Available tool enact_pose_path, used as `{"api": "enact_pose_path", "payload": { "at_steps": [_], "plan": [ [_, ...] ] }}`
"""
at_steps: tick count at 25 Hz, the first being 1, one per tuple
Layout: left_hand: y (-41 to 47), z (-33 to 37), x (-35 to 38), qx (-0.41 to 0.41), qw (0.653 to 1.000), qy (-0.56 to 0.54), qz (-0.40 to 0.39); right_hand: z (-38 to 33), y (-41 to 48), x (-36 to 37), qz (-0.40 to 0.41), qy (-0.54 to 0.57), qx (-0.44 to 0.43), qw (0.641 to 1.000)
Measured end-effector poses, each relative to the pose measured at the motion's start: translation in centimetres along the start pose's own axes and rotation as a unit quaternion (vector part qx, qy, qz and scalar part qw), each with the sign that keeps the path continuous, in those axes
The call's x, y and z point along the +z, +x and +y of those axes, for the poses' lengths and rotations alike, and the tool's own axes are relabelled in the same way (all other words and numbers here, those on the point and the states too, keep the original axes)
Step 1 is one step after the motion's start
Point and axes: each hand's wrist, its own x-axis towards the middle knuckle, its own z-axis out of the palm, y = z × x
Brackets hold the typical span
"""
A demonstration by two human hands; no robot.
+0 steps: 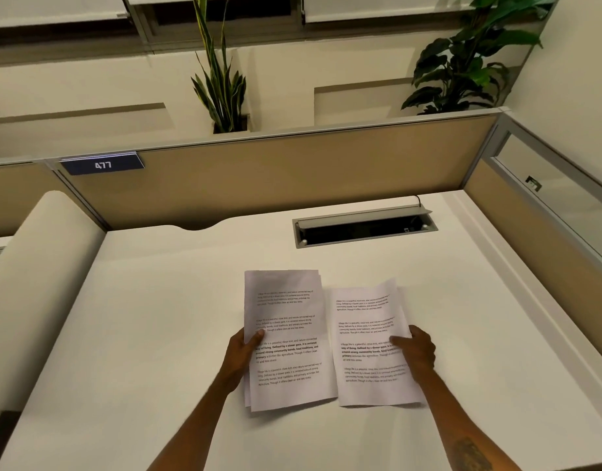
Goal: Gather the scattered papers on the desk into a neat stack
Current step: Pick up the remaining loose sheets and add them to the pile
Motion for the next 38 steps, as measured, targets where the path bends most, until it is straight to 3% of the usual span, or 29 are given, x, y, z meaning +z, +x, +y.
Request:
{"api": "enact_pose_path", "payload": {
  "at_steps": [4, 9, 15, 22, 26, 30, 38],
  "plan": [
    [-0.2, 0.9, -1.4, 0.019, 0.999, -0.005, 0.028, 0.2, 0.7, -1.8, -0.006, 0.063, -0.043, 0.997],
    [0.2, 2.4, -2.0, 0.04, 0.997, -0.026, 0.053, -1.2, 0.3, -1.9, -0.127, 0.224, -0.065, 0.964],
    [0.0, 4.4, 1.4, 0.049, 0.999, -0.018, 0.003, -4.8, -2.3, 2.9, -0.232, 0.232, -0.113, 0.938],
    [-0.3, 5.8, 2.8, 0.062, 0.996, 0.016, -0.058, -7.6, -4.4, 6.7, -0.248, 0.242, -0.128, 0.929],
    [-0.6, 6.7, 2.9, 0.037, 0.998, -0.045, -0.038, -8.3, -5.1, 7.8, -0.215, 0.24, -0.156, 0.934],
    [-0.3, 6.8, 3.1, 0.083, 0.996, -0.018, -0.009, -9.0, -6.1, 8.6, -0.185, 0.244, -0.199, 0.931],
    [-0.5, 4.1, 2.2, 0.133, 0.991, -0.023, 0.01, -7.2, -5.7, 8.6, -0.211, 0.164, -0.259, 0.928]
  ]
}}
